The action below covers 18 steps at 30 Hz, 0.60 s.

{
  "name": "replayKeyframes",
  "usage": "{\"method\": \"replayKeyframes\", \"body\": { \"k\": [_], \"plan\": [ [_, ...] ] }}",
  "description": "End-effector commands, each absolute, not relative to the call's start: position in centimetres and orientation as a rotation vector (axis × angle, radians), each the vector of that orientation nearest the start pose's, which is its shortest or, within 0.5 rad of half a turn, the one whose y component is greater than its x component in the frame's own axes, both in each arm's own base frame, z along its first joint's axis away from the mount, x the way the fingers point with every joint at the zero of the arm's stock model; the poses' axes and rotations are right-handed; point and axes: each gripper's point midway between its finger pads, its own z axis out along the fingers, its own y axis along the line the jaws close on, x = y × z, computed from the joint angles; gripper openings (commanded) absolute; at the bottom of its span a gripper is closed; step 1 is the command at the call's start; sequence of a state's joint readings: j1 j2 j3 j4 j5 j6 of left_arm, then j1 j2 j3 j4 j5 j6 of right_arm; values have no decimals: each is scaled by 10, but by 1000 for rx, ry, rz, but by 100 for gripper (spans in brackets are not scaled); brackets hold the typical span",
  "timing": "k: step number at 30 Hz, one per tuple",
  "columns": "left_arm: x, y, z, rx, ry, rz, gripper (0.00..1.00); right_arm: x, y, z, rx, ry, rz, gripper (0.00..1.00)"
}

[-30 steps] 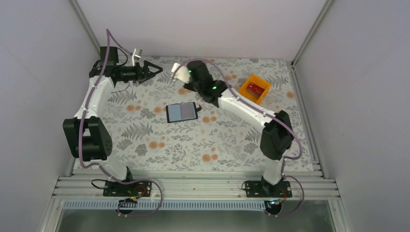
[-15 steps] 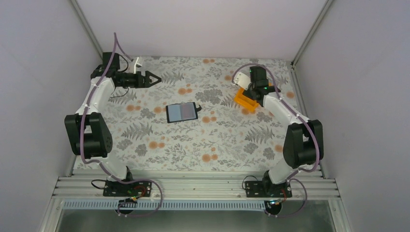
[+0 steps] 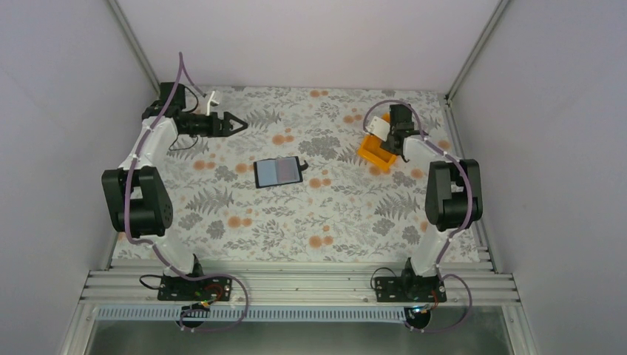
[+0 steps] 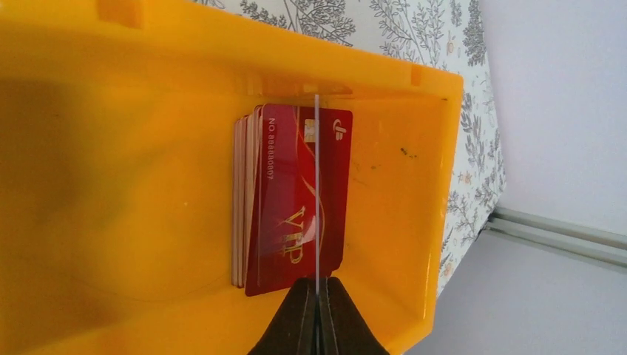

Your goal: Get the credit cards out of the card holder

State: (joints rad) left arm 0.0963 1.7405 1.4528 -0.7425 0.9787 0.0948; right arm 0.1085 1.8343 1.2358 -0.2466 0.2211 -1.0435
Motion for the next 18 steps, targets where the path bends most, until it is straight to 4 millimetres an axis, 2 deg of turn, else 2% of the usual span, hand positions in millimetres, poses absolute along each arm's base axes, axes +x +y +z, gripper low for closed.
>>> {"method": "replayKeyframes", "body": {
  "k": [1, 15, 18],
  "plan": [
    [419, -102, 221, 365, 2267, -1129, 100, 510, 10, 117, -1234, 2086, -757, 4],
    [422, -101, 223, 367, 2273, -1119, 100, 530, 1, 90, -1298, 2086, -852, 5],
    [422, -101, 222, 366, 2275, -1121, 100, 531, -1, 88, -1294, 2091, -867, 14]
  ]
}}
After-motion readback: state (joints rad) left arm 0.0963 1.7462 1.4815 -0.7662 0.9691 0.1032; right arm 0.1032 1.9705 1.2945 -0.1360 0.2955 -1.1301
